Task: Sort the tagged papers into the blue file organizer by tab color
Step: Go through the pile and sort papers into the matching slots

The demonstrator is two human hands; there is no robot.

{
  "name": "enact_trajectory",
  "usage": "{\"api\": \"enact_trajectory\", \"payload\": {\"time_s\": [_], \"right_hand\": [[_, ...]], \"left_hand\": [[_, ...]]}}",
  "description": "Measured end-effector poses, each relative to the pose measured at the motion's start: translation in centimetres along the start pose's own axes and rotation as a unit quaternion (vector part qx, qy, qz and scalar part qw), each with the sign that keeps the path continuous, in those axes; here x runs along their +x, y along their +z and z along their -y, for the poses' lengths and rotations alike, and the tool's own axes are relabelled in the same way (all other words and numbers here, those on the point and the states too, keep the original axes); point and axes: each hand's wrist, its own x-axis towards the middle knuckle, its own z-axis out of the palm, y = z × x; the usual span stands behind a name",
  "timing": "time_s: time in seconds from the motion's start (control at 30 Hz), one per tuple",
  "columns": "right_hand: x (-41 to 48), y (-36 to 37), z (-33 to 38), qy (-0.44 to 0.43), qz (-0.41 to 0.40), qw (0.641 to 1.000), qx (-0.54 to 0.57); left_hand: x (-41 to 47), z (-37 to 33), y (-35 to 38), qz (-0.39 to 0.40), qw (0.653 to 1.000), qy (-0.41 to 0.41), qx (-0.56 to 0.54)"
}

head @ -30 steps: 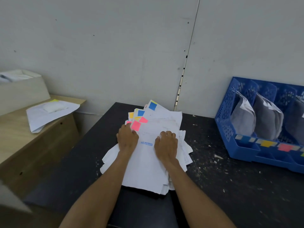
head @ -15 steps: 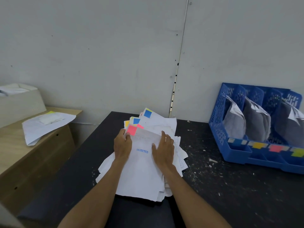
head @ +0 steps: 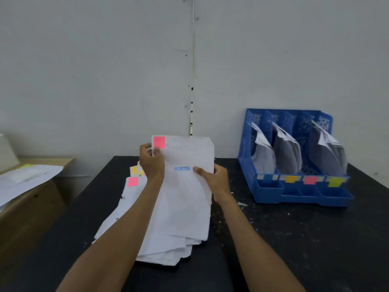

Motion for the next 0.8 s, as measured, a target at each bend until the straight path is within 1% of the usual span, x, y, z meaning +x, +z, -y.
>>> {"api": "enact_trajectory", "payload": {"time_s": [0.07,0.17,0.27,0.37,0.43,0.47,0.57,0.67,0.73,0.8], "right_hand": [[0.1,-3.0,1.8,-0.015,-0.025,1.000,0.006],[0.3,-8.1,4.1,-0.068,-0.104,0.991,-0.048],[0.4,-13.9,6.6,-0.132,-0.213,0.963,-0.103],[0.5,-19.2,8.8,-0.163,-0.309,0.923,-0.160],[0.7,-22.4,9.7,-0.186,-0.373,0.886,-0.202],[0.7,-23.6,10.0,-0.199,-0.398,0.868,-0.222],[0.8,-25.8,10.3,-0.247,-0.432,0.828,-0.258],[1.1,-26.6,9.7,-0.300,-0.436,0.797,-0.291],[1.8,-26.7,8.9,-0.322,-0.436,0.789,-0.289],[2.6,-26.4,8.2,-0.329,-0.440,0.787,-0.279]], "left_hand": [[-1.9,-1.4,3.2,0.027,0.999,0.011,-0.023],[-6.0,-3.4,8.5,0.097,0.993,0.051,-0.037],[-11.3,-5.5,13.4,0.176,0.977,0.115,-0.032],[-16.7,-7.6,17.1,0.283,0.946,0.155,-0.029],[-20.0,-8.5,19.5,0.380,0.914,0.138,-0.038],[-21.3,-9.0,20.4,0.426,0.897,0.112,-0.044],[-24.2,-9.9,23.0,0.517,0.853,0.056,-0.055],[-25.6,-9.9,25.2,0.559,0.827,0.015,-0.055],[-25.6,-9.0,26.7,0.568,0.820,-0.024,-0.064],[-24.8,-6.5,29.3,0.570,0.813,-0.077,-0.089]]}}
